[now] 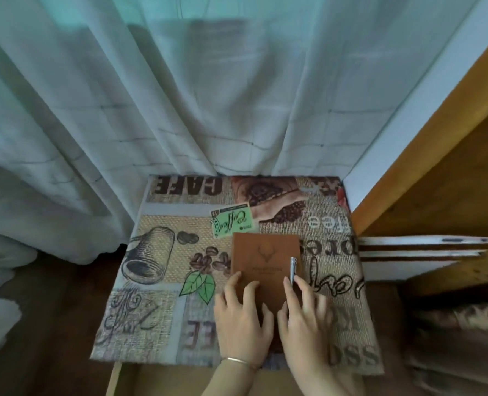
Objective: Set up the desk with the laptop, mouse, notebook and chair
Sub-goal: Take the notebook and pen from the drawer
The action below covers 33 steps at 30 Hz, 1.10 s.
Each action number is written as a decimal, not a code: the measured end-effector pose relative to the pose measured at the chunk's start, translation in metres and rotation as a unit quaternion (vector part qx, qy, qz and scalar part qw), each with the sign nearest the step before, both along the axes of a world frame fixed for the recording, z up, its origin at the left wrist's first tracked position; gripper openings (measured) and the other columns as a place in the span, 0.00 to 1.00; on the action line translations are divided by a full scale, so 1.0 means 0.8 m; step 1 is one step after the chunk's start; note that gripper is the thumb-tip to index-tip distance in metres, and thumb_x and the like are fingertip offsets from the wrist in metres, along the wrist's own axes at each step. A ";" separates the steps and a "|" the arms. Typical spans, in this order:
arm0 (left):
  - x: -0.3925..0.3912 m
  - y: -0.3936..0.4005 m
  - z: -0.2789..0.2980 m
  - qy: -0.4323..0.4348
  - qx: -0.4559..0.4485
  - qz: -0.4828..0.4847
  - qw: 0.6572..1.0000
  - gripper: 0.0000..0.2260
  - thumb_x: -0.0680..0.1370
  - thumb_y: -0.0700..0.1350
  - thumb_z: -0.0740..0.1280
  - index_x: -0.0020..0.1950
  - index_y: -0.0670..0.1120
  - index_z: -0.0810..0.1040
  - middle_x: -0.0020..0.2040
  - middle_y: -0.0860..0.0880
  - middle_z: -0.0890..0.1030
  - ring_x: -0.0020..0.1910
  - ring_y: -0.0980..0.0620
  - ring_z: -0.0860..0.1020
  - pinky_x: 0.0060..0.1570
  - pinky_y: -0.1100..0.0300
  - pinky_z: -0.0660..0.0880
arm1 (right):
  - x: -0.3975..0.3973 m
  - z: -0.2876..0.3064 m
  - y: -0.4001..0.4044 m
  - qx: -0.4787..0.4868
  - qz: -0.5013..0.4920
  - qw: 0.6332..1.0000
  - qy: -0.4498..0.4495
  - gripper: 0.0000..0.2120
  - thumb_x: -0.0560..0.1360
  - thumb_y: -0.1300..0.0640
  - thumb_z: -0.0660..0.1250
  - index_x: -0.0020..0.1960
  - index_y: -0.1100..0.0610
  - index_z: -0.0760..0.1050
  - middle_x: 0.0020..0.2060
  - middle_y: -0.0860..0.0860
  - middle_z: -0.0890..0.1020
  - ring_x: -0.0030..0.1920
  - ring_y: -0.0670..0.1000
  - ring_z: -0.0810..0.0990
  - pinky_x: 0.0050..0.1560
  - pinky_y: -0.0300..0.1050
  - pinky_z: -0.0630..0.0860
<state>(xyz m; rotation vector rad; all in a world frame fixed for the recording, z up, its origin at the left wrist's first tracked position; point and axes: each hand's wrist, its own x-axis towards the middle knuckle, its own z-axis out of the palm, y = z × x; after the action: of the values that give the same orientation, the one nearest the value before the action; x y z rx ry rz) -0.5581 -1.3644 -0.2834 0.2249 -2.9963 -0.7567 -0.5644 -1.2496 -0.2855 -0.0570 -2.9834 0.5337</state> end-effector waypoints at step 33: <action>0.157 -0.104 -0.014 -0.091 -0.209 -0.268 0.936 0.57 0.51 0.56 0.74 0.77 0.52 0.53 0.73 0.41 0.62 0.66 0.38 0.66 0.59 0.37 0.63 | 0.146 0.006 0.078 0.185 0.185 0.935 -0.241 0.68 0.47 0.28 0.72 0.76 0.60 0.50 0.74 0.66 0.54 0.74 0.66 0.52 0.67 0.74 0.50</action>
<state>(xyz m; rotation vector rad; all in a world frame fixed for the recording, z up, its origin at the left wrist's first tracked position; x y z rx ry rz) -0.4327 -1.4474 -0.2945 -0.5909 -3.3257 -0.0874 -0.4479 -1.1871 -0.2809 0.4828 -3.5412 -0.0437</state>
